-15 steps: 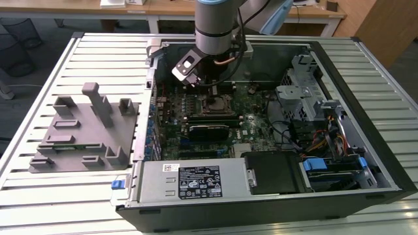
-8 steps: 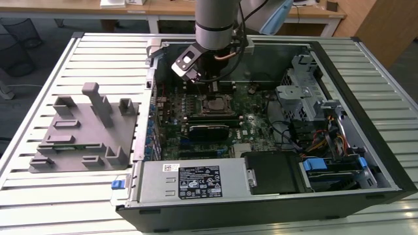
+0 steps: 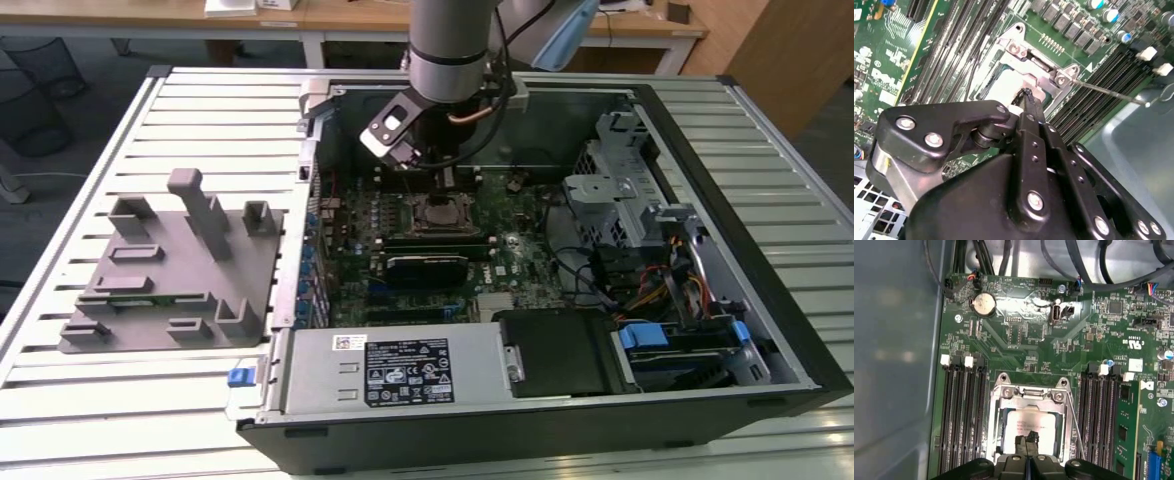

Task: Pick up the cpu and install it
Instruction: 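Close the cpu cover, then install the first cpu locking lever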

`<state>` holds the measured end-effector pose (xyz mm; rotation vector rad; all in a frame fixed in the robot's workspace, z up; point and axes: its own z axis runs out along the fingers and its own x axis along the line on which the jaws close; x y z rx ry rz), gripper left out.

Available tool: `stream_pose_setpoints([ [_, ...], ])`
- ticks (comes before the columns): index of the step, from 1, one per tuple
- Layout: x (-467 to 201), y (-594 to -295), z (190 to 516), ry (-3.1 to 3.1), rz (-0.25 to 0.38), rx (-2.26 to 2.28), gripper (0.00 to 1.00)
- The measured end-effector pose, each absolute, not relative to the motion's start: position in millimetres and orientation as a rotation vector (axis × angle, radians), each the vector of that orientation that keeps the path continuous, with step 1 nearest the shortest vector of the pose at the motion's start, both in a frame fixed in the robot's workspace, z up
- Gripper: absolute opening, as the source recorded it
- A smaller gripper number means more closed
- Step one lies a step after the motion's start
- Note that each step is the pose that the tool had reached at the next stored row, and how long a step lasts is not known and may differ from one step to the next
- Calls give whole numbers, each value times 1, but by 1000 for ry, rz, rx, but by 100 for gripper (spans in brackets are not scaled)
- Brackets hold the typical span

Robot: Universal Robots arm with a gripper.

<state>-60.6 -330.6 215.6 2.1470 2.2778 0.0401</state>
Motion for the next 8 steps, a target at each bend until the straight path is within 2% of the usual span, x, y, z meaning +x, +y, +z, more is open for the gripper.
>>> stream_pose_setpoints([
  [8,-58,-331,216,2278,40,2147,11],
])
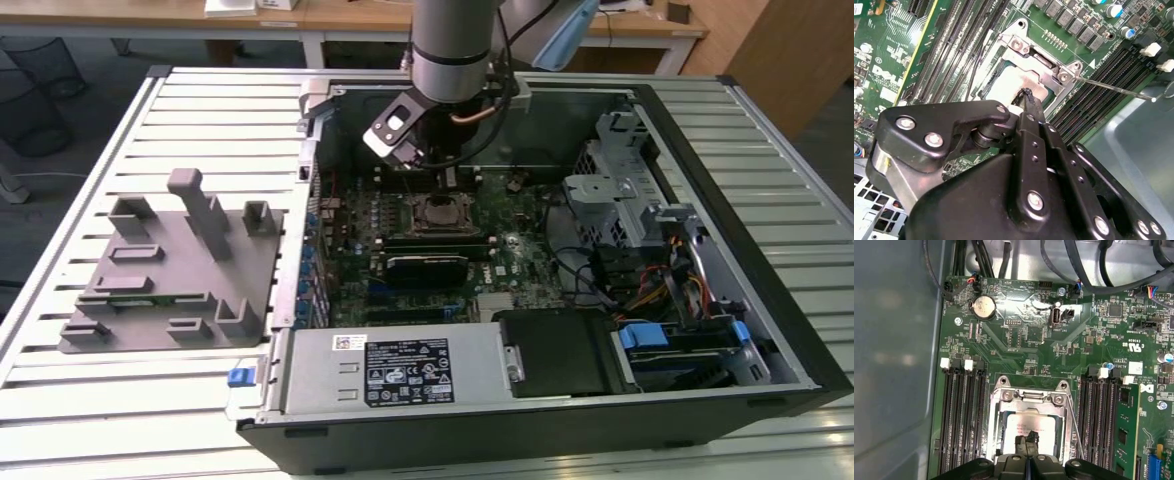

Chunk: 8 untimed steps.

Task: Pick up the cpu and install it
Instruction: 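Install the first cpu locking lever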

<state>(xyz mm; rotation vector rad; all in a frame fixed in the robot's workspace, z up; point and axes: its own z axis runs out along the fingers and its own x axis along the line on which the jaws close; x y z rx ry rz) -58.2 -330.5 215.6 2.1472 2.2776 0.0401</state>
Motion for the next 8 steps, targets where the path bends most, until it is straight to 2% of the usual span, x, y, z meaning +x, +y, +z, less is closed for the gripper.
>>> stream_pose_setpoints([
  [8,-58,-331,220,2278,40,2147,11],
])
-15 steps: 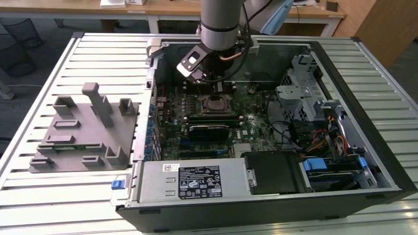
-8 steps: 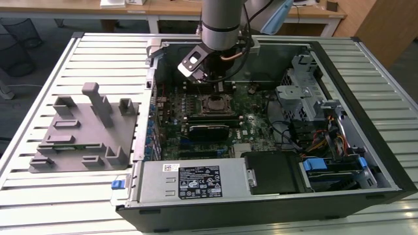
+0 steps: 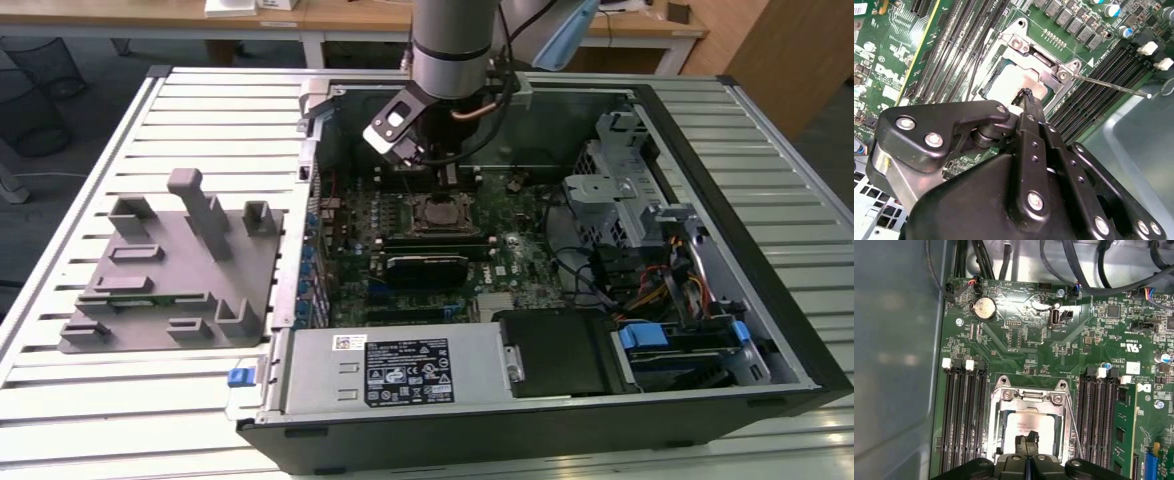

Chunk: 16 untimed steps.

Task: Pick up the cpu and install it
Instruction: 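Install the first cpu locking lever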

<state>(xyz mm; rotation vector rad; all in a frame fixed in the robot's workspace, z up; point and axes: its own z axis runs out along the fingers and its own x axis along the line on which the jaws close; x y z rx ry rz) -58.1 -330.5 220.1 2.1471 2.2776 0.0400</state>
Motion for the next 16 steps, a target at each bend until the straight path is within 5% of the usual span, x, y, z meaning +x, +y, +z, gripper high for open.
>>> stream_pose_setpoints([
  [16,-58,-331,233,2278,40,2147,11],
])
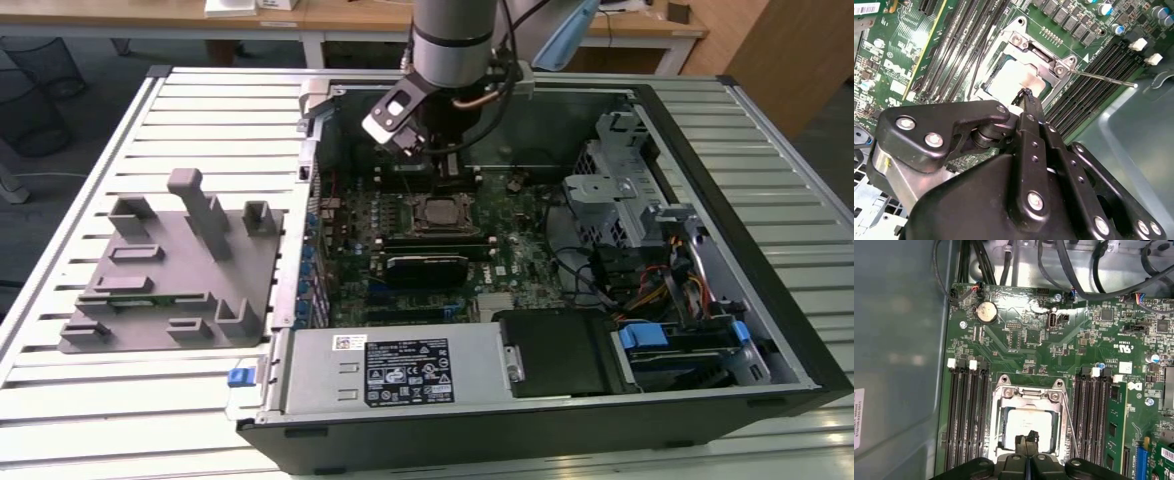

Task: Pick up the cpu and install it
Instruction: 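Install the first cpu locking lever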

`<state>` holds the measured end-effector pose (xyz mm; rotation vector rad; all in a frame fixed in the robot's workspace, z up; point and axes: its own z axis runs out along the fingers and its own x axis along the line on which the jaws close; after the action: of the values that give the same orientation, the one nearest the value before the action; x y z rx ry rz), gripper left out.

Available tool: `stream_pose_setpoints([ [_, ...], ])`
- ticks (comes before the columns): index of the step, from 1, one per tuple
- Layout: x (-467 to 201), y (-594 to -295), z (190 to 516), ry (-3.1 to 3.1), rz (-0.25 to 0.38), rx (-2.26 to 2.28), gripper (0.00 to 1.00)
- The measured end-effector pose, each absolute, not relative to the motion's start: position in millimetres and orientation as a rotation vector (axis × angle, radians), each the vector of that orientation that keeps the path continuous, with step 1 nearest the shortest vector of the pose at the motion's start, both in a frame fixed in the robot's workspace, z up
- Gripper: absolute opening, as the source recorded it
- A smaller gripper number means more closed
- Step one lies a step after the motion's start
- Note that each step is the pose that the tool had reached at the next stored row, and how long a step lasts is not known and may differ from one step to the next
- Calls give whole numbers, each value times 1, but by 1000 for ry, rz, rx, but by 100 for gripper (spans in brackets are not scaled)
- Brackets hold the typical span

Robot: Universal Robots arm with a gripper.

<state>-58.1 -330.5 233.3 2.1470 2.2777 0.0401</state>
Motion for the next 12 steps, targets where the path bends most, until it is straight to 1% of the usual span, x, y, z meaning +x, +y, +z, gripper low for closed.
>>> stream_pose_setpoints([
  [7,-58,-331,238,2278,40,2147,11],
  [12,-58,-331,250,2278,40,2147,11],
])
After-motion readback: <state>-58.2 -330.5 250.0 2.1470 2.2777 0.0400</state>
